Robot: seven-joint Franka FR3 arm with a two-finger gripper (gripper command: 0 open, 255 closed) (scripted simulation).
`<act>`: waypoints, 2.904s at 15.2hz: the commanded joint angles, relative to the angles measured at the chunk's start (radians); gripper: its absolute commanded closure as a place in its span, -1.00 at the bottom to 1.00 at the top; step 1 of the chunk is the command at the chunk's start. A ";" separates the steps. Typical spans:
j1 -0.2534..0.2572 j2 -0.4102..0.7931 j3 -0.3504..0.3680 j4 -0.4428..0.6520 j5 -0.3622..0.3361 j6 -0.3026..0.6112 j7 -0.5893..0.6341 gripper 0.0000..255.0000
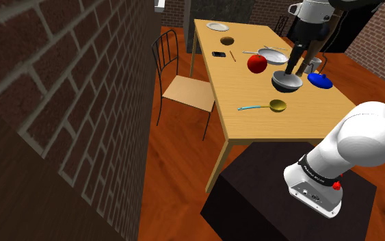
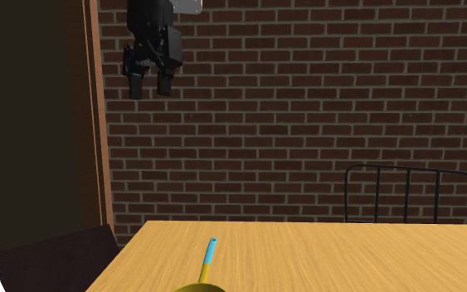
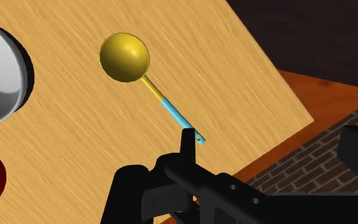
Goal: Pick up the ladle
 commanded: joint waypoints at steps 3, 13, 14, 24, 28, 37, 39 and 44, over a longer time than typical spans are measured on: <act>0.007 0.028 -0.097 -0.086 -0.053 0.110 -0.153 -1.00; 0.053 0.287 -0.370 -0.166 -0.150 0.432 -0.548 -1.00; 0.064 0.327 -0.399 -0.165 -0.149 0.468 -0.591 -1.00; 0.184 0.726 -0.581 -0.119 0.046 0.759 -1.006 -1.00; 0.191 0.805 -0.578 -0.125 0.125 0.827 -1.062 -1.00; 0.191 0.835 -0.571 -0.127 0.159 0.851 -1.084 1.00; 0.191 0.835 -0.571 -0.127 0.159 0.851 -1.085 1.00; 0.192 0.776 -0.583 -0.124 0.095 0.803 -1.040 1.00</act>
